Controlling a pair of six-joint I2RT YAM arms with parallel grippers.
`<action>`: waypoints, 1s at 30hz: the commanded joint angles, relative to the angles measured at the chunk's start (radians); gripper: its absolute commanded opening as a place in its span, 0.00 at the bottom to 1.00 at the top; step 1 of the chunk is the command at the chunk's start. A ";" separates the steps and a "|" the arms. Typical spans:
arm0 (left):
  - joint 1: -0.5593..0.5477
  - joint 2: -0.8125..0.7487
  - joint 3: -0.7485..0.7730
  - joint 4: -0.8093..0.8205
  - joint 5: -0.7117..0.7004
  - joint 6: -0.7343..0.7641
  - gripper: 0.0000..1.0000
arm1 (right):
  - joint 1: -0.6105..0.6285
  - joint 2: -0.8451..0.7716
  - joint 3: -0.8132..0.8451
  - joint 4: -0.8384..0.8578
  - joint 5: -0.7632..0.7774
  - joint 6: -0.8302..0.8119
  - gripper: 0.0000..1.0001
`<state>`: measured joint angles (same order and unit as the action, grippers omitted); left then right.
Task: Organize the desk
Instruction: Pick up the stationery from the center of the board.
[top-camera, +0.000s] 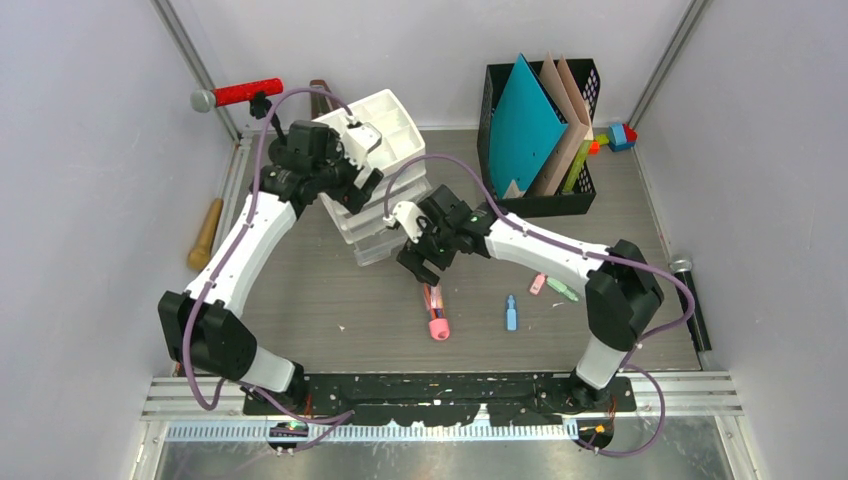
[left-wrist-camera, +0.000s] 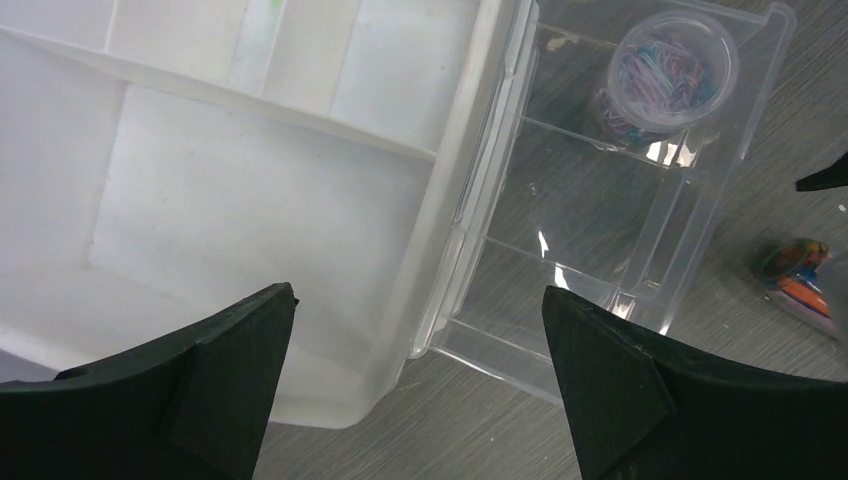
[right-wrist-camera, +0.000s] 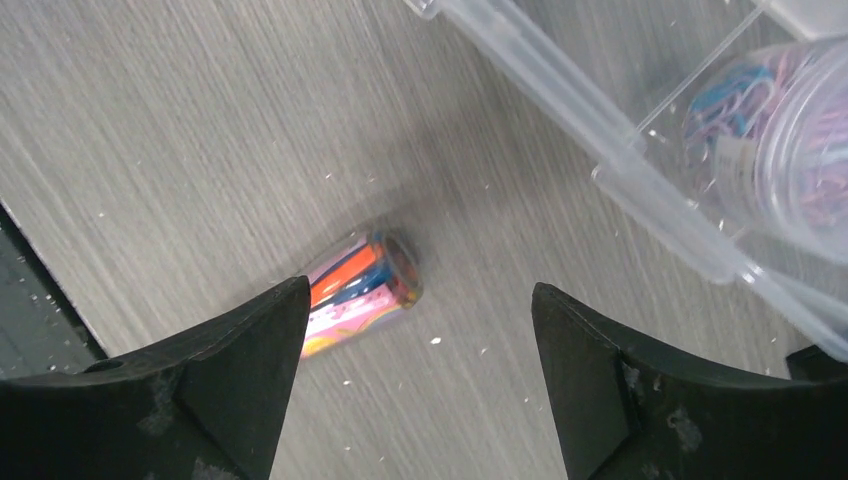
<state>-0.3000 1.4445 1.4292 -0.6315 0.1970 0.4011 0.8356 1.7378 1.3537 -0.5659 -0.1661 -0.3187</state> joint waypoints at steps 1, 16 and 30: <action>-0.002 0.035 0.043 0.041 0.029 0.026 0.98 | -0.003 -0.067 -0.047 -0.026 -0.035 0.077 0.88; -0.002 0.040 0.036 0.044 0.036 0.004 0.98 | 0.001 0.020 -0.140 -0.009 -0.135 0.235 0.91; -0.004 0.035 0.022 0.038 0.072 0.037 0.98 | 0.033 0.079 -0.153 0.010 -0.025 0.188 0.50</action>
<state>-0.3008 1.5005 1.4361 -0.6235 0.2153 0.4084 0.8661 1.8248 1.1683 -0.5446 -0.2375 -0.0826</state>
